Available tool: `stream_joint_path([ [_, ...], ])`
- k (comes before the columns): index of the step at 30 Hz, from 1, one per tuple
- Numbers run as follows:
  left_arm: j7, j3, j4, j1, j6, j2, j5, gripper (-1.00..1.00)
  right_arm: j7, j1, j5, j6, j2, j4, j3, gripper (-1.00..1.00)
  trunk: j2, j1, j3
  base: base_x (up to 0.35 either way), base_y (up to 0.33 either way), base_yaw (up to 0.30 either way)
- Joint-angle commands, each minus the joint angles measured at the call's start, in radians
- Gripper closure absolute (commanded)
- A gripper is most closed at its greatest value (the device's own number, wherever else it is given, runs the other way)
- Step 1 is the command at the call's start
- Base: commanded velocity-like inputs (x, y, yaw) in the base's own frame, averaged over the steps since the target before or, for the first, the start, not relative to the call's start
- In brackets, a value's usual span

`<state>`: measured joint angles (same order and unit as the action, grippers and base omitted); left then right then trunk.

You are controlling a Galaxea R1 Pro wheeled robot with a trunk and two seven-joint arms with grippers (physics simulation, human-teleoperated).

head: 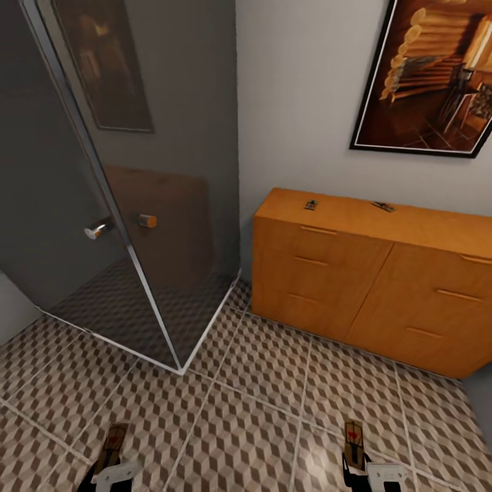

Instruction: Take the four mousetraps from the cabinet in the bathroom and place them on the bathroom floor. Make sure all four end up on the same floor surface, and ensure that at least two of them are either under or directly next to the same bathroom sink.

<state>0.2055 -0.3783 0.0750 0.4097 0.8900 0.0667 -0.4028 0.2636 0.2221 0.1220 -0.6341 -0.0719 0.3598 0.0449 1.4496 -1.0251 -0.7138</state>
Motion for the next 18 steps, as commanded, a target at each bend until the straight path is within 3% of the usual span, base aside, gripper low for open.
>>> stream_joint_path([
  [1,0.009,-0.009,0.003,0.001,0.003,-0.001,0.001,1.00,0.005,0.000,0.004,-0.001,-0.001,-0.001,0.004,1.00,0.000,0.000,-0.001,0.000,0.000,0.286],
  [18,0.009,-0.008,0.003,0.001,0.003,-0.007,0.001,1.00,0.005,0.000,0.004,-0.001,0.000,-0.007,0.004,1.00,0.000,0.000,-0.001,0.000,0.000,0.286],
])
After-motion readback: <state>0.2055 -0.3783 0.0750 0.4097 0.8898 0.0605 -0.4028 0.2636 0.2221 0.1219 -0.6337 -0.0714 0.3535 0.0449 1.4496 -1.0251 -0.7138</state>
